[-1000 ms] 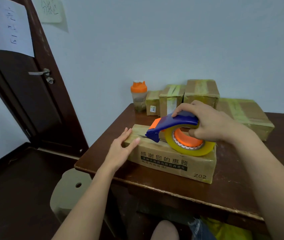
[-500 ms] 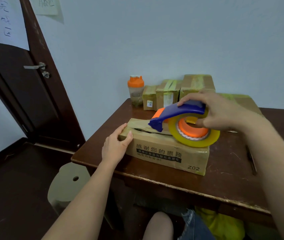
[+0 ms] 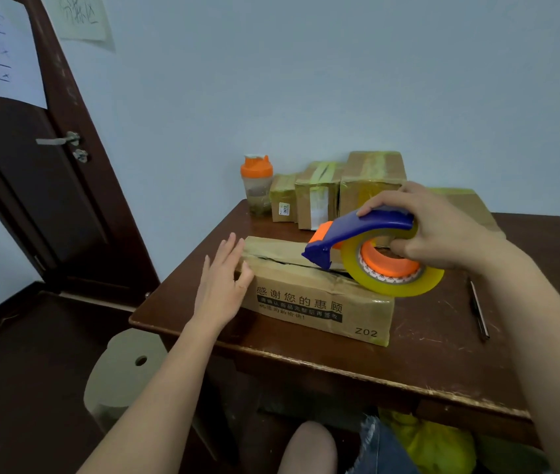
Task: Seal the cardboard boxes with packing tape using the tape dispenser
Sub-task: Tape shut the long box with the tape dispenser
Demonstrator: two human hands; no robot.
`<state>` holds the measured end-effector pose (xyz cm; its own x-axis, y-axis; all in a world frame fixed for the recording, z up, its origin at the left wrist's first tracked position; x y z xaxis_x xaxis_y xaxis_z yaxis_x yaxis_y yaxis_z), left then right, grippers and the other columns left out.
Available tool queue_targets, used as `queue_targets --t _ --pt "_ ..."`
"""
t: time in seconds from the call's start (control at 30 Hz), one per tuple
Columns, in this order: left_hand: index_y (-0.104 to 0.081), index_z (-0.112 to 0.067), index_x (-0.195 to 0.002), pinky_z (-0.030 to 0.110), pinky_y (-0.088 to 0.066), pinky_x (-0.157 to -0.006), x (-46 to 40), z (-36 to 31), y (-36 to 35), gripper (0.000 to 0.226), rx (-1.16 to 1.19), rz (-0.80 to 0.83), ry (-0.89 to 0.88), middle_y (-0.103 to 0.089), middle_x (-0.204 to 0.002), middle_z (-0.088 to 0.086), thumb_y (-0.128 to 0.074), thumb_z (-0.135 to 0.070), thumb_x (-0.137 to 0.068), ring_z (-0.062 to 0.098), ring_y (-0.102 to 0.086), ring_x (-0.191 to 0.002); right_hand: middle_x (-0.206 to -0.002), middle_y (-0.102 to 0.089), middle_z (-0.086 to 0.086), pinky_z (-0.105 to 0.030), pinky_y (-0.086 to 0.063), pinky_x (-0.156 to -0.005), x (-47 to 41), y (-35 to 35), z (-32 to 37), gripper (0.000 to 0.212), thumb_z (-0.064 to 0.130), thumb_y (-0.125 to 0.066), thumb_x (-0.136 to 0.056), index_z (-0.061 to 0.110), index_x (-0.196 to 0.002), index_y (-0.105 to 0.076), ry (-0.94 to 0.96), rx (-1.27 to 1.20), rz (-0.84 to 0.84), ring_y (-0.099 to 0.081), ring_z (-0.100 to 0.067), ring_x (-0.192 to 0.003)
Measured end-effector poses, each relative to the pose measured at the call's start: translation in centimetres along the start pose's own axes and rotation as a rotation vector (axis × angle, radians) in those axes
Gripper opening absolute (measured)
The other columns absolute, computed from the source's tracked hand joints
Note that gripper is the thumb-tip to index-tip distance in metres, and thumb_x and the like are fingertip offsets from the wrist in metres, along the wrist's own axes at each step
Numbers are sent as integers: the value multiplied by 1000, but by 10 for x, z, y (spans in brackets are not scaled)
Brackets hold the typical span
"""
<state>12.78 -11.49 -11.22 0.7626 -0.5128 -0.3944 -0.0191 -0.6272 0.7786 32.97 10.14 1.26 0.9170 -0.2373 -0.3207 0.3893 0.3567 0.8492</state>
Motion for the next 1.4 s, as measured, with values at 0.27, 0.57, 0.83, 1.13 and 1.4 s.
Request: queue_targets --t 0.27,0.57,0.83,1.13,1.4 --pt "-28 -17 -153 34 12 -121 0 -18 -3 68 -331 -3 -203 -25 -160 -1 -4 -47 -98 7 -9 -149 -99 -43 6 -43 -51 -75 -4 -3 4 59 10 -68 -75 57 -108 -52 -16 50 18 -52 -16 -82" --pt "-43 -21 -147 30 3 -119 2 -28 -9 80 -404 61 -211 -41 -153 -3 4 -58 -93 9 -27 -145 -98 -41 10 -43 -52 -74 -10 -8 7 58 11 -66 -77 57 -109 -51 -30 108 42 -52 -16 -82" --pt "-40 -20 -148 27 1 -117 6 -52 -16 74 -389 112 -242 -37 -155 -2 -3 -59 -96 9 -26 -145 -99 -43 9 -45 -52 -74 -13 -10 6 59 11 -69 -76 59 -106 -50 -31 108 42 -53 -18 -84" --pt "-34 -13 -150 28 -8 -119 16 -74 -28 72 -355 159 -329 -34 -157 5 -17 -60 -99 15 -26 -146 -100 -43 9 -44 -53 -73 -13 -10 7 58 11 -69 -77 58 -106 -50 -41 104 49 -52 -17 -84" --pt "-46 -19 -145 30 -20 -116 20 -74 -32 91 -289 132 -345 -45 -150 -1 -13 -79 -85 12 -34 -141 -100 -43 9 -44 -52 -70 -17 -13 13 57 10 -63 -75 57 -106 -54 -63 136 69 -53 -18 -83"
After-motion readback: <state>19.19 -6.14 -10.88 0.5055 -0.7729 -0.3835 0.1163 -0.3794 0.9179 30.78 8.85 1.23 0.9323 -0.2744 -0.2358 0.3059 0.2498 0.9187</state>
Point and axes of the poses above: each hand's wrist, its own x-axis away from the middle knuckle, its own y-axis out of the back of the hand, z = x × y, the point moved 7 cm from there along -x, towards the middle knuckle
